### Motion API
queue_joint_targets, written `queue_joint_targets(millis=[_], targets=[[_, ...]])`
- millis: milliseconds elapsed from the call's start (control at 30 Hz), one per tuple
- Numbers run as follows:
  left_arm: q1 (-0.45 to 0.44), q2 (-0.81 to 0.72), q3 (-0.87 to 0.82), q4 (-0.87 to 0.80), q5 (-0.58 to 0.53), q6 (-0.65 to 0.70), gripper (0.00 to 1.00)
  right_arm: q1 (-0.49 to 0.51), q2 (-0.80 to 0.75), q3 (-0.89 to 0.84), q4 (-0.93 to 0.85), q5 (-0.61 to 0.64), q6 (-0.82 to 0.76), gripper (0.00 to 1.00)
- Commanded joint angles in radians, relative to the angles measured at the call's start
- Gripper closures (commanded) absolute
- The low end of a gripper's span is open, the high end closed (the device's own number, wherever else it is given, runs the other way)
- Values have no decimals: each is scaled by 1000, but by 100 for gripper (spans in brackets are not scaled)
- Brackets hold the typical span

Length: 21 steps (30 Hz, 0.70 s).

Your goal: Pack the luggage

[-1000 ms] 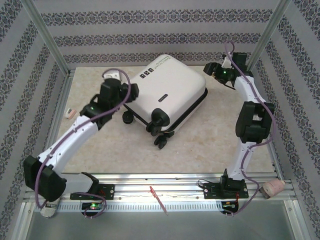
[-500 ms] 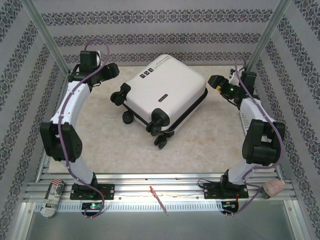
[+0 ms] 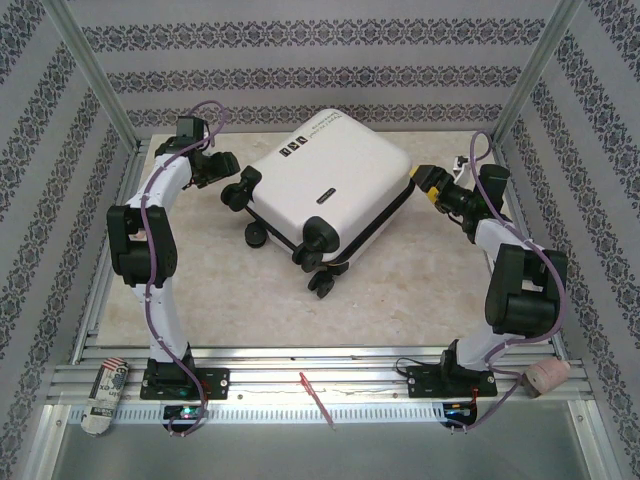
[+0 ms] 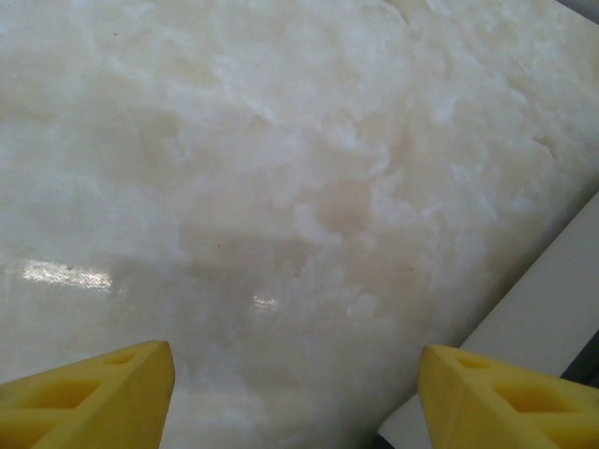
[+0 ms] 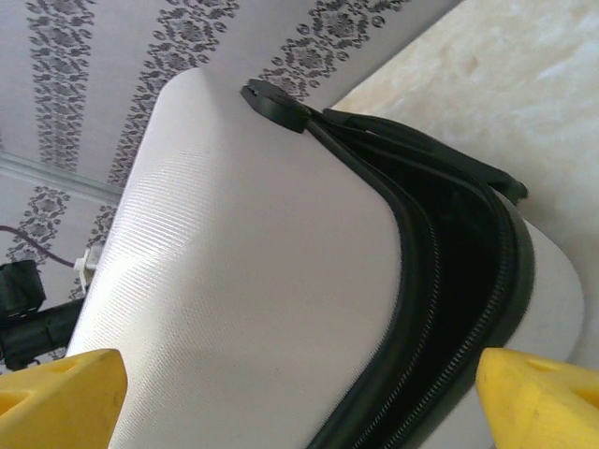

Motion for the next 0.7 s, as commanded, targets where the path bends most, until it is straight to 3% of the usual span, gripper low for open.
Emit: queue_joint_targets(millis=[0, 300, 467, 667], targets=[[-36, 0, -13, -10, 31, -11, 31, 33, 66, 26, 100, -50, 26, 4], [-93, -112, -235, 104, 69, -66, 34, 152, 229, 162, 150, -76, 60, 4], [-126, -284, -470, 208, 57, -138, 34, 249, 305, 276, 112, -83, 49, 5], [-198, -536, -737, 258, -44, -254, 34, 354, 403, 453, 52, -102, 39, 6]])
